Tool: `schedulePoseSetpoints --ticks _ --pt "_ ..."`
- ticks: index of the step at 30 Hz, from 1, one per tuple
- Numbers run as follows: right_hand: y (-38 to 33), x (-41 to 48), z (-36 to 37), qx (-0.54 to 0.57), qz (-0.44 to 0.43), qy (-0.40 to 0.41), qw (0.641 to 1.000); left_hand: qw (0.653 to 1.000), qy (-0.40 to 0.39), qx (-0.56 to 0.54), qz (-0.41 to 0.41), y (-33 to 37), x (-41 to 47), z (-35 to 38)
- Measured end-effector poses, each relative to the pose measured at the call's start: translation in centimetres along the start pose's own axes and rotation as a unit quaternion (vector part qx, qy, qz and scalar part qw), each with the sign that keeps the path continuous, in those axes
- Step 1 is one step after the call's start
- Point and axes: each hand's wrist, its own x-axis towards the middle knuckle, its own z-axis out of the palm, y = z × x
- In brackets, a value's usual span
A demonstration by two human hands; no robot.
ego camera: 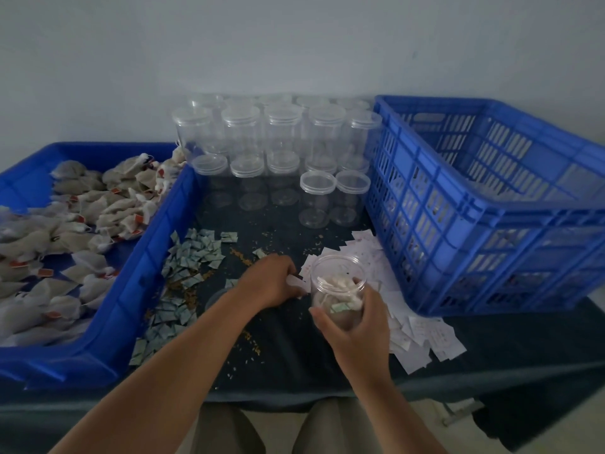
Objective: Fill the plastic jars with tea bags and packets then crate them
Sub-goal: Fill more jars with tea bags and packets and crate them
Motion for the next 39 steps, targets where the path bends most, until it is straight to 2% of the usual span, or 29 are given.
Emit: schedulePoseSetpoints --ticks 3,5,9,12,15,18,21,24,27,29,32,34,39 --pt "-0.1 0.0 0.0 -0.006 0.005 -0.016 1.0 1.0 -0.003 0.03 0.003 -0.3 0.2 -0.1" --pt "-0.1 0.0 -0.1 -0.004 0.005 -0.015 1.0 1.0 -0.002 0.005 -0.004 -0.4 0.1 -0.3" --pt "-0.1 0.1 -0.2 -0.007 0.004 -0.018 1.0 0.988 0.078 -0.133 -0.028 -0.5 -1.3 -2.1" --pt "0.0 0.1 -0.1 -0.014 -0.008 -0.026 1.0 0.958 0.131 -0.253 -0.016 0.0 -2.7 -5.0" --pt "0.0 -0.1 0.0 -0.017 -0.028 -0.036 0.999 0.919 0.072 -0.385 0.036 1.2 -4.6 -8.2" --pt "-0.2 -0.3 0.0 -0.001 -0.042 -0.039 0.998 0.937 0.01 -0.329 0.113 2.8 -5.6 -9.2" --pt "-0.3 -0.4 -0.1 0.01 -0.056 -0.045 0.997 0.962 0.005 -0.237 0.134 4.2 -5.5 -8.7" --pt "-0.3 -0.5 -0.2 0.01 -0.055 -0.048 0.997 0.976 -0.003 -0.176 0.128 4.6 -5.0 -7.6" --pt "-0.2 -0.4 -0.1 0.009 -0.053 -0.052 0.997 0.988 0.032 -0.121 0.092 4.8 -4.8 -6.2" --pt "-0.2 -0.3 -0.1 0.012 -0.052 -0.048 0.997 0.986 0.026 -0.148 0.066 4.7 -4.8 -6.0" --pt "-0.2 -0.4 -0.1 0.017 -0.059 -0.044 0.997 0.957 0.044 -0.284 0.031 3.6 -4.9 -7.0" --pt "-0.3 -0.4 -0.1 0.018 -0.07 -0.046 0.996 0.954 0.073 -0.289 0.026 2.3 -5.2 -7.5" --pt "-0.6 -0.5 0.0 0.001 -0.098 -0.056 0.994 0.967 0.058 -0.246 0.036 1.1 -6.1 -6.9"
